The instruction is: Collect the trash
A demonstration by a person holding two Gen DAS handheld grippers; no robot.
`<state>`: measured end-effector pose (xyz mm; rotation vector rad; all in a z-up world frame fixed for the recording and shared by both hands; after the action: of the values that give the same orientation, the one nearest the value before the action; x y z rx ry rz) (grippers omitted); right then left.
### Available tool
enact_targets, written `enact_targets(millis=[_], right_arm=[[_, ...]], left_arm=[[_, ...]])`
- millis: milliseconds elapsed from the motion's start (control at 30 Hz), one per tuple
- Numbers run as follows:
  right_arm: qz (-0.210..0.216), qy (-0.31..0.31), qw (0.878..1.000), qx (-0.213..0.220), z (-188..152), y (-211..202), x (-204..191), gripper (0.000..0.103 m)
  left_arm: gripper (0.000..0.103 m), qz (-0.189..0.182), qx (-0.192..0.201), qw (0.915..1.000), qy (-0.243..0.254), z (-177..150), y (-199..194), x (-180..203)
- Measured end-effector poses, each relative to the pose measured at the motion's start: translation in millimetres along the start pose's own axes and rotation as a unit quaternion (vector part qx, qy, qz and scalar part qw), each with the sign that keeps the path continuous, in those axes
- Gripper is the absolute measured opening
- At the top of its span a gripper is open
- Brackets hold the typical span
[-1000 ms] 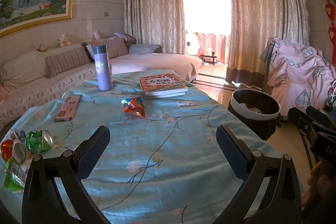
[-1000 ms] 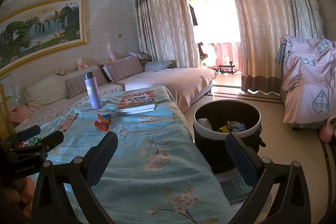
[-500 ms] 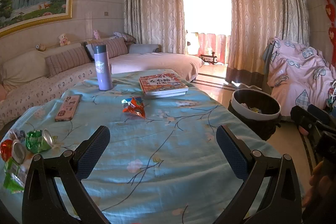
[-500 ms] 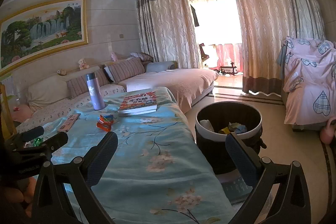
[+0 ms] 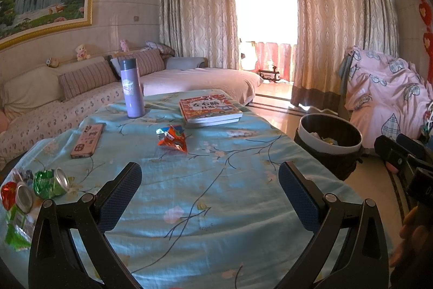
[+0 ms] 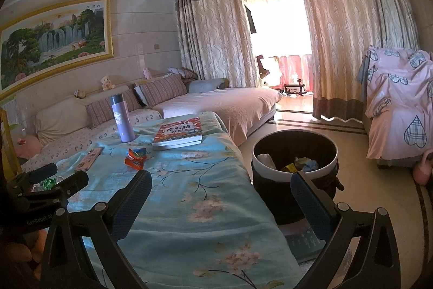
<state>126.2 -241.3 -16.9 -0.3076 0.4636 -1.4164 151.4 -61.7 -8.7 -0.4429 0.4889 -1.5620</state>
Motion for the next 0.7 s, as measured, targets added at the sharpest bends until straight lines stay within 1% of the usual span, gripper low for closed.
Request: enact_targets(millis=[700], right_arm=[[0.001, 0.003, 1.0, -0.002, -1.2, 0.7, -1.2, 0.103]], left_arm=[[0.103, -0.001, -0.004, 1.0, 0.004, -2.4, 6.2, 0.6]])
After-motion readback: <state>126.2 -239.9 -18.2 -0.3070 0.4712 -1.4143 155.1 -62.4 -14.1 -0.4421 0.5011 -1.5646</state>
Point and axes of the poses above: each gripper's, at about its wrist camera, not at the fingertips, and y roughly the way its jaws point, x to its right, z to its top, the point moved 8 cm from there along y, roughly the way its jaws point, and after that the axes turned 11 degrees about -x, right-handed, at the moved point
